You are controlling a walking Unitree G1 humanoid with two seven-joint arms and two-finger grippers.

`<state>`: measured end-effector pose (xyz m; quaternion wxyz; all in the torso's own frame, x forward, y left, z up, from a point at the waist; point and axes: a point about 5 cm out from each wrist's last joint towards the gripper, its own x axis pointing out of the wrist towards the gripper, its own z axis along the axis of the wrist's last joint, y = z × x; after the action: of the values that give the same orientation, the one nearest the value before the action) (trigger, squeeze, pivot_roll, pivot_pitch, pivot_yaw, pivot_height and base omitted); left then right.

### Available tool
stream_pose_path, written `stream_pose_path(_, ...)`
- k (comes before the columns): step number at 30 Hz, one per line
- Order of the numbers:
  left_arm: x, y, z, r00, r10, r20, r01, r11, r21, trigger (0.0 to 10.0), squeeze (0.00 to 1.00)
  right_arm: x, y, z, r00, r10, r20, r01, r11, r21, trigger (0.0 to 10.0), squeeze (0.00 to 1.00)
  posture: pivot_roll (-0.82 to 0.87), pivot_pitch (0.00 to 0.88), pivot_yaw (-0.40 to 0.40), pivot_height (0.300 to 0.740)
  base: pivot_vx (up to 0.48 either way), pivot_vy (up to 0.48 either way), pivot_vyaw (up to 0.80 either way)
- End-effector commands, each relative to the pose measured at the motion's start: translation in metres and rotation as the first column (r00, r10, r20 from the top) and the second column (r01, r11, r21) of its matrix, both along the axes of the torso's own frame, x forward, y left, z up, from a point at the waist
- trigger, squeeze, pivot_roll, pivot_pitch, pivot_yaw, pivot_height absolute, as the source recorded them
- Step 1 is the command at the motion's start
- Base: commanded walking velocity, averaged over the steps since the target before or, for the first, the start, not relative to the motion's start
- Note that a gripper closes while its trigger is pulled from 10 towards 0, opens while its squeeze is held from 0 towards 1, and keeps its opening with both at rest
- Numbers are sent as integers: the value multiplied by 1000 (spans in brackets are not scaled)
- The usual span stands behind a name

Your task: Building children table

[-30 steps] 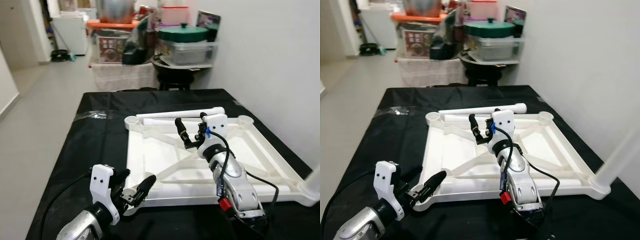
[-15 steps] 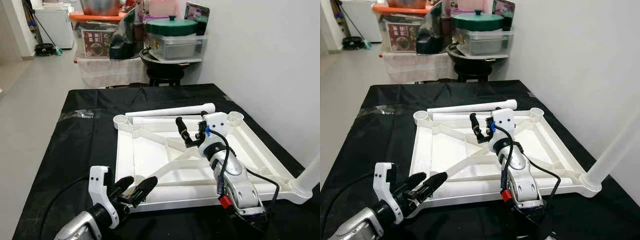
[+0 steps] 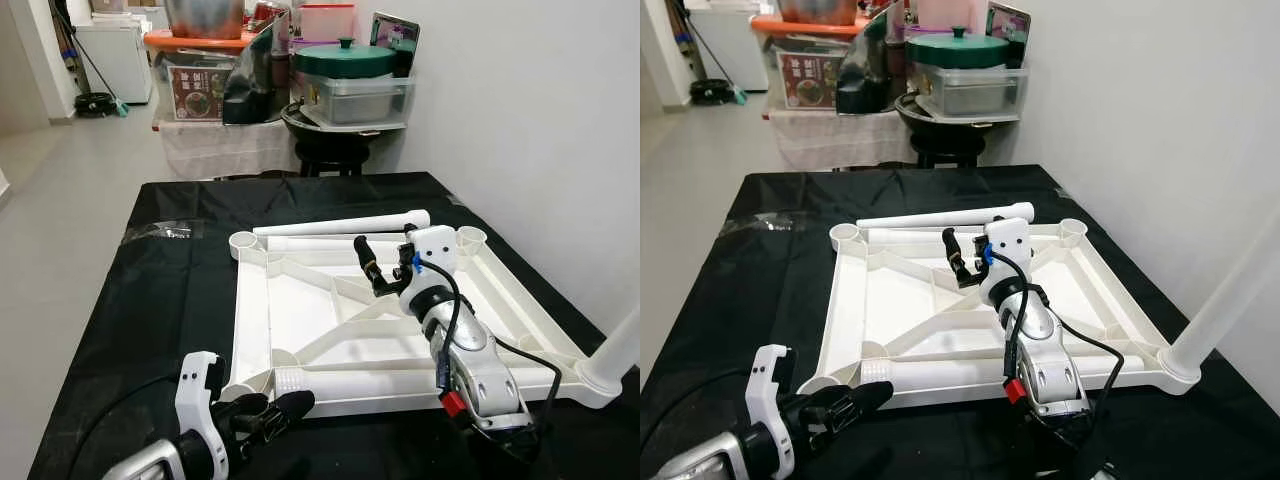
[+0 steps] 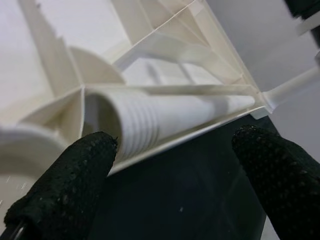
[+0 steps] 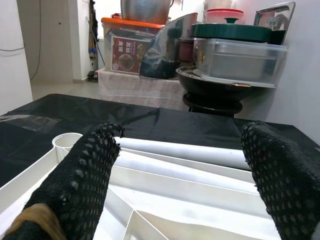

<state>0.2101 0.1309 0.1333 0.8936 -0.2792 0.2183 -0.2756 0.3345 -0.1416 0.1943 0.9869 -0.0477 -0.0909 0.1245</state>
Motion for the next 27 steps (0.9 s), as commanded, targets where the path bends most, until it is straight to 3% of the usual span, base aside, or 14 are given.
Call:
stream_pose_path(1, -1, 1, -5, 999, 1, -41, -1, 1000, 1, 10000, 0, 2, 1, 2, 1000, -3, 11, 3, 1000, -1, 10000, 0, 103, 0, -44, 740, 0, 0, 0)
stream_pose_path(12, 16, 8, -4, 992, 61, -111, -73, 992, -103, 10000, 0, -1, 1, -1, 1000, -2, 3, 2, 1000, -6, 10000, 0, 87, 0, -31, 740, 0, 0, 0)
stream_pose_path(22, 14, 1, -9, 987, 25, -162, -43, 993, -106, 10000, 0, 0, -1, -1, 1000, -7, -3, 7, 1000, -10, 10000, 0, 85, 0, -31, 740, 0, 0, 0)
stream_pose_path(27, 7, -3, -10, 980, -38, -196, 19, 995, -94, 10000, 0, 1, -1, -1, 1000, -15, -9, 15, 1000, -4, 10000, 0, 85, 0, -26, 740, 0, 0, 0)
